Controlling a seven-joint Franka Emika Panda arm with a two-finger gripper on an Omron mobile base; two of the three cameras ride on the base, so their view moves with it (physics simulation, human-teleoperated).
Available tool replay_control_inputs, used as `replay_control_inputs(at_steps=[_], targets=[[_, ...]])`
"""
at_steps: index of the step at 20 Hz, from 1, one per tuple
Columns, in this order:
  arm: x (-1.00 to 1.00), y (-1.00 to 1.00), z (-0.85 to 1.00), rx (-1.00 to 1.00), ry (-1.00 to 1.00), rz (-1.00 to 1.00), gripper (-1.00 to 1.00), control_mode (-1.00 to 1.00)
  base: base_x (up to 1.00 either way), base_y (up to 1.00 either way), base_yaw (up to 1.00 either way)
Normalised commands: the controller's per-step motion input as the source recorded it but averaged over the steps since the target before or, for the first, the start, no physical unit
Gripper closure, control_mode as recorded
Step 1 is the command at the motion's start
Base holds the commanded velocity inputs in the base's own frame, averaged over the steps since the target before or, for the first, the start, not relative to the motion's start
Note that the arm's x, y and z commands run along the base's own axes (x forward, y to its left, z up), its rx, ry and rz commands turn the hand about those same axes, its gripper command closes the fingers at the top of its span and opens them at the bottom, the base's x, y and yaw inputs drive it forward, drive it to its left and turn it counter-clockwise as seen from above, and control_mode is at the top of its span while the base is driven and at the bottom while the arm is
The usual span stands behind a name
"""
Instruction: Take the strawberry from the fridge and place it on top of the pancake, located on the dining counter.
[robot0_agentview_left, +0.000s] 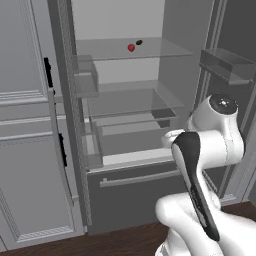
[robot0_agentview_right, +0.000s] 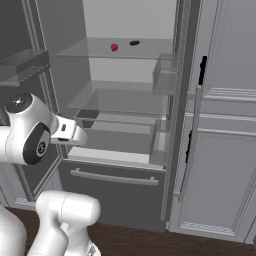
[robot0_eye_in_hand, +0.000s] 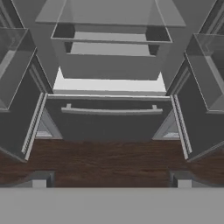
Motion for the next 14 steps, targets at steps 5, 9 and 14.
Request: replay_control_inputs(at_steps=[5, 9, 14], targets=[[-0.07, -0.10, 0.00, -0.02, 0.15, -0.23, -1.00, -1.00, 0.00, 0.00, 0.00], [-0.12, -0.01, -0.20, 0.00, 0.02, -0.07, -1.00, -1.00, 0.00, 0.00, 0.00], [-0.15, 0.00, -0.23, 0.07, 0.00, 0.01, -1.00, -1.00, 0.00, 0.00, 0.00]])
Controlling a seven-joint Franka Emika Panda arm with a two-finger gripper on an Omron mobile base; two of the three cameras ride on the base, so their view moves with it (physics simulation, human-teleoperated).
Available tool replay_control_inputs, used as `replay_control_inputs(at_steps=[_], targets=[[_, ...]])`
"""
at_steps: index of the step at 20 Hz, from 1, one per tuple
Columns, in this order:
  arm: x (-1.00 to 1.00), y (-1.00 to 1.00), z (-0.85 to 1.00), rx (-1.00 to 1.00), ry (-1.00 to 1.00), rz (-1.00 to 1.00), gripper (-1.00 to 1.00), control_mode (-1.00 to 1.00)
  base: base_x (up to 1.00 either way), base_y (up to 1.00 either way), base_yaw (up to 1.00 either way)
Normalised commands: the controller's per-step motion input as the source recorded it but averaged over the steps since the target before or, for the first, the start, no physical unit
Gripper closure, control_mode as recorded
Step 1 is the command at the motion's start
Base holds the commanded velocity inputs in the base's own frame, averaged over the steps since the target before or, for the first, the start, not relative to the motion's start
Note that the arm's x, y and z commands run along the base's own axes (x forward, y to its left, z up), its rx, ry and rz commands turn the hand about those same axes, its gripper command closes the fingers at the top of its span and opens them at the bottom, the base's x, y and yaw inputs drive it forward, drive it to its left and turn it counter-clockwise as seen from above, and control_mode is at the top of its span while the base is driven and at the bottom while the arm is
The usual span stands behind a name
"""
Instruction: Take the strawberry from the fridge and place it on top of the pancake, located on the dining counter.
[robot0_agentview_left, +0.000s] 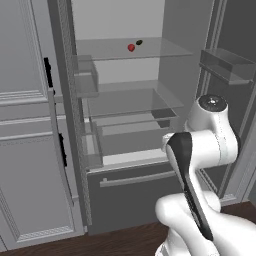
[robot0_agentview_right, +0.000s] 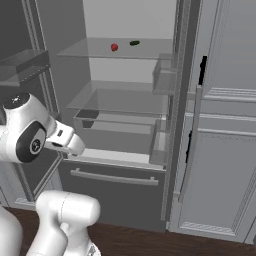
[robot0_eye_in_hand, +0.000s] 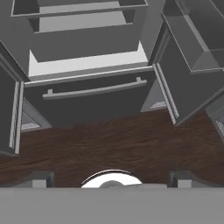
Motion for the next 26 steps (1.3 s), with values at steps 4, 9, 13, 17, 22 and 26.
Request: replay_control_inputs(at_steps=[4, 9, 13, 17, 22, 26], targets=[[-0.04, 0.00, -0.13, 0.11, 0.00, 0.13, -1.00, -1.00, 0.00, 0.00, 0.00], [0.00, 0.00, -0.03, 0.01, 0.00, 0.03, -1.00, -1.00, 0.00, 0.00, 0.00], [0.00, 0.00, 0.00, 0.00, 0.01, 0.00, -1.00, -1.00, 0.00, 0.00, 0.00], [0.00, 0.00, 0.00, 0.00, 0.00, 0.00, -1.00, -1.00, 0.00, 0.00, 0.00], [0.01, 0.00, 0.00, 0.00, 0.00, 0.00, -1.00, -1.00, 0.00, 0.00, 0.00], [0.06, 0.02, 0.00, 0.00, 0.00, 0.00, -1.00, 1.00, 0.35, 0.10, 0.02]])
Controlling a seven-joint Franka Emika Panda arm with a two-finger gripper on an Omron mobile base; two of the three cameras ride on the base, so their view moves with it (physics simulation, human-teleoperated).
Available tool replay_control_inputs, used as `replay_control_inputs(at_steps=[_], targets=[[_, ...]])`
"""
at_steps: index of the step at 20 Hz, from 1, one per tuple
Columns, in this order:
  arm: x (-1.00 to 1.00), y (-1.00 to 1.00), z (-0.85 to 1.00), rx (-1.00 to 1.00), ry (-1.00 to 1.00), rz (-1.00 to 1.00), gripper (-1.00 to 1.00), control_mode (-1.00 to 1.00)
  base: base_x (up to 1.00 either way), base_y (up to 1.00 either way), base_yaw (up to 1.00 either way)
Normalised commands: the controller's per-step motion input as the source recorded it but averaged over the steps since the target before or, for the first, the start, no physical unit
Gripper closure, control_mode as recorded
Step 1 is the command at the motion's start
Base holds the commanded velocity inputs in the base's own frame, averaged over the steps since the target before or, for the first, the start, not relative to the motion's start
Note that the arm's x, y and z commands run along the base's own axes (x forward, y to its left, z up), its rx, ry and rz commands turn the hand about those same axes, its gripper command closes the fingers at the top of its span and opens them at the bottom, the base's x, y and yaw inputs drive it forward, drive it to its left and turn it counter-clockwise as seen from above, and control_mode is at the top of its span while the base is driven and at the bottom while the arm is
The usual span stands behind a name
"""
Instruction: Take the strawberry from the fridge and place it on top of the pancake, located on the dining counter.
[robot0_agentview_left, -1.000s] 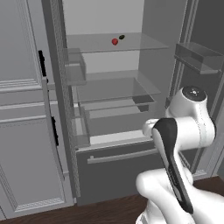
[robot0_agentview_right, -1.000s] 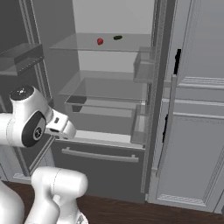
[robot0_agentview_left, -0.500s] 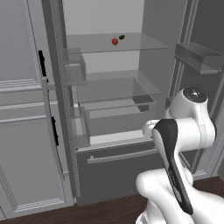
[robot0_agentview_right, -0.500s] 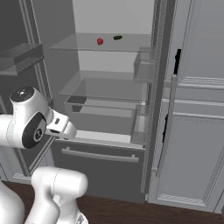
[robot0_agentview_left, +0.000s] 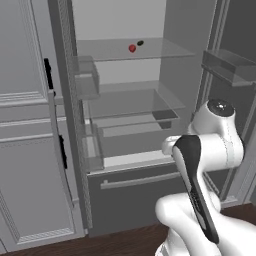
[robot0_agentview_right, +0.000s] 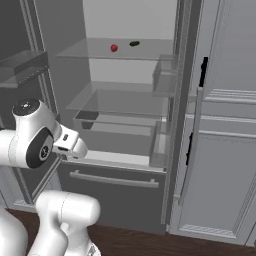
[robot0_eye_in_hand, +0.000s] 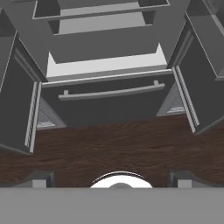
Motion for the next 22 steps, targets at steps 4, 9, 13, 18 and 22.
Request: replay_control_inputs(at_steps=[4, 9, 13, 18, 22], targets=[[0.00, 0.00, 0.00, 0.00, 0.00, 0.00, -1.00, 1.00, 0.67, 0.13, 0.05], [0.00, 0.00, 0.00, 0.00, 0.00, 0.00, -1.00, 1.00, 0.65, 0.01, 0.01], [0.00, 0.00, 0.00, 0.00, 0.00, 0.00, -1.00, 1.00, 0.68, 0.00, 0.00], [0.00, 0.00, 0.00, 0.00, 0.00, 0.00, -1.00, 1.00, 0.61, 0.00, 0.00], [0.00, 0.00, 0.00, 0.00, 0.00, 0.00, -1.00, 1.00, 0.62, 0.00, -0.01]])
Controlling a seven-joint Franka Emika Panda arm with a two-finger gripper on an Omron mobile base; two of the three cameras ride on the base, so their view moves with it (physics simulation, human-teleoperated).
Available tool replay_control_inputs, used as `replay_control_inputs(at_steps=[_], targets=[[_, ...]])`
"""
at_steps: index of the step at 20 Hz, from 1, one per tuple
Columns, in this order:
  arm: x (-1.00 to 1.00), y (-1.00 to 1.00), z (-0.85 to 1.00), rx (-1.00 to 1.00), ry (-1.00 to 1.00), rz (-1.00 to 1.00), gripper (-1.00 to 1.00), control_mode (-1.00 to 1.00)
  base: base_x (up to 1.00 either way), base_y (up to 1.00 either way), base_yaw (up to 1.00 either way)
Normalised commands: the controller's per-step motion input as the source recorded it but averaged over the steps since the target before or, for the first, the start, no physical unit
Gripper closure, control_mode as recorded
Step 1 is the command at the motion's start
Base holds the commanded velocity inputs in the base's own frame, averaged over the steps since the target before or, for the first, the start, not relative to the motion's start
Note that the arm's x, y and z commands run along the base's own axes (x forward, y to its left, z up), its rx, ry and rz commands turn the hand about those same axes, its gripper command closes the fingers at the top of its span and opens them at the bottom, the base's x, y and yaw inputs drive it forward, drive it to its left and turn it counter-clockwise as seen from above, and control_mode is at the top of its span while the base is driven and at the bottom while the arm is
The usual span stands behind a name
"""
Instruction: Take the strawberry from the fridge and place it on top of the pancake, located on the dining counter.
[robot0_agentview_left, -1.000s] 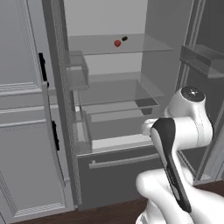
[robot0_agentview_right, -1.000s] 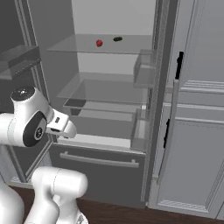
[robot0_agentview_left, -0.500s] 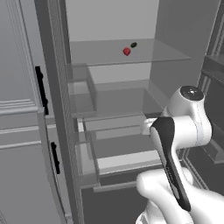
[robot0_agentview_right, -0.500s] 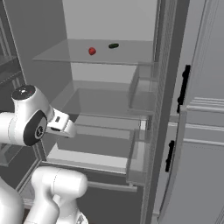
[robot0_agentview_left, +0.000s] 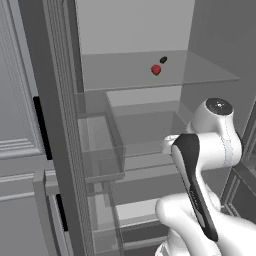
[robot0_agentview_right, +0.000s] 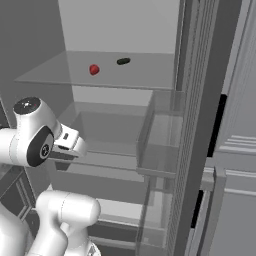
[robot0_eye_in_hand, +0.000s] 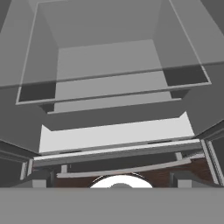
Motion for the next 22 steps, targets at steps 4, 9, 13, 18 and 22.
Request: replay_control_inputs(at_steps=[4, 9, 13, 18, 22], targets=[[0.00, 0.00, 0.00, 0.00, 0.00, 0.00, -1.00, 1.00, 0.52, 0.00, -0.01], [0.00, 0.00, 0.00, 0.00, 0.00, 0.00, -1.00, 1.00, 0.41, 0.00, -0.02], [0.02, -0.02, 0.03, 0.00, 0.00, 0.00, -1.00, -1.00, 0.13, 0.00, -0.01], [0.00, -0.01, 0.46, 0.00, -0.08, 0.00, -1.00, -1.00, 0.00, 0.00, 0.00], [-0.03, 0.00, 0.86, -0.02, -0.37, 0.00, -1.00, -1.00, 0.00, 0.00, 0.00]])
